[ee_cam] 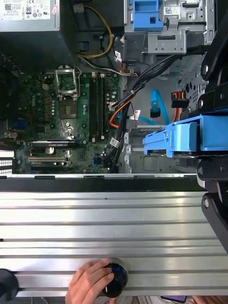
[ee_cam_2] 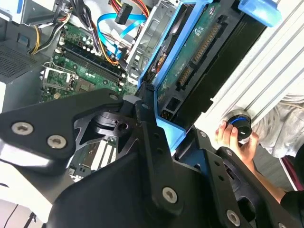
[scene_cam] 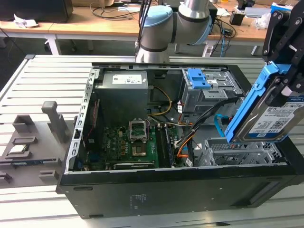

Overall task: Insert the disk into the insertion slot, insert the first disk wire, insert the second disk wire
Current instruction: 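Insert the disk into the insertion slot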

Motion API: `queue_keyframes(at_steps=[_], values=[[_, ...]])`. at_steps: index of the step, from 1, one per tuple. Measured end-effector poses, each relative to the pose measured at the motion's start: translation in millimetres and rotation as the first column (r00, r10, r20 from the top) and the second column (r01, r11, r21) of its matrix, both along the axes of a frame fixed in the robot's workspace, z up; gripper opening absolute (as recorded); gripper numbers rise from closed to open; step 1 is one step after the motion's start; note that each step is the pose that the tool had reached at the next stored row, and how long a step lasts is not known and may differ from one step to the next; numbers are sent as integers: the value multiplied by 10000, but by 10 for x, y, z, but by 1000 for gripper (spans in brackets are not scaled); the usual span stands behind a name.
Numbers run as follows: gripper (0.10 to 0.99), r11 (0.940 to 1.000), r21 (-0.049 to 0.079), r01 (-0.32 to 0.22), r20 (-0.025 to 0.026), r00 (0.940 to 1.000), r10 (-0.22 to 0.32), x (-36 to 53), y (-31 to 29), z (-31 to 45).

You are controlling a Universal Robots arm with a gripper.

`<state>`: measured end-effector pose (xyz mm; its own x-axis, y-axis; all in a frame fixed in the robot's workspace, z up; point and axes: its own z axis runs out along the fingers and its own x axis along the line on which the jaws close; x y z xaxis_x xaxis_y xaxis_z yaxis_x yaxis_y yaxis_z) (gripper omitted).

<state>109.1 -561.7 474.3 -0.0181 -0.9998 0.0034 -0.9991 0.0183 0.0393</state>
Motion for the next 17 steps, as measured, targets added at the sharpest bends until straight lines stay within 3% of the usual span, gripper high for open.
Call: queue_keyframes(at_steps=[4,7,11,17], values=[[369,10000,-7,0,0,10000,0,-1,7,-63],[369,10000,-17,0,0,10000,0,-33,70,-114],[369,10000,-23,0,0,10000,0,-94,111,-185],[369,10000,-24,0,0,10000,0,-155,119,-302]])
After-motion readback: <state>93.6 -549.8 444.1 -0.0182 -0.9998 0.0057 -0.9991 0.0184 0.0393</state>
